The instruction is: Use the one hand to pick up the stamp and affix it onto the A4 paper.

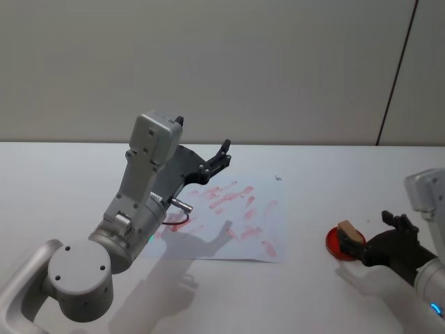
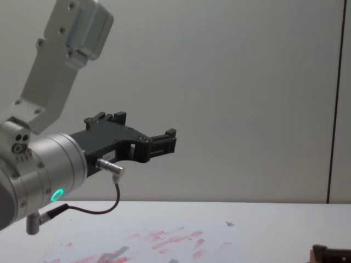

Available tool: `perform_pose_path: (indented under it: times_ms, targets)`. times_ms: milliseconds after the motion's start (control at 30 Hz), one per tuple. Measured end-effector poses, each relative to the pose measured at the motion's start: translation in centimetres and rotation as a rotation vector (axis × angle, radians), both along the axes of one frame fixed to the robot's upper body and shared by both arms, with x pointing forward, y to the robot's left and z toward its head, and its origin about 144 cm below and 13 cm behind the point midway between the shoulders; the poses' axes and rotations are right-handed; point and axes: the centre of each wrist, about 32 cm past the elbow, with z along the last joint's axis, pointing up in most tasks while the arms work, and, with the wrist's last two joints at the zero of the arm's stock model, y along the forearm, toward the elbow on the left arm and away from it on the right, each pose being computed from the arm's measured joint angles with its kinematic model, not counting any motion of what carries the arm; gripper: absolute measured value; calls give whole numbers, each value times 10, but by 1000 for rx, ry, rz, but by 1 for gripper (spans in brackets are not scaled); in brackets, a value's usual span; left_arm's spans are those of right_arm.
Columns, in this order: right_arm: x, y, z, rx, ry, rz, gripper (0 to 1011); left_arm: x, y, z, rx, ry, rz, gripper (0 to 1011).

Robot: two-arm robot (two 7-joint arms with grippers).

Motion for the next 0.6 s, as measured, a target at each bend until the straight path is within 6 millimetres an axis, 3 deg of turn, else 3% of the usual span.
perform_pose_path:
  times_ms: [600]
  targets:
    - [19,14,-12,-37,76,17,1001,0,0,0,0,0,0,1002]
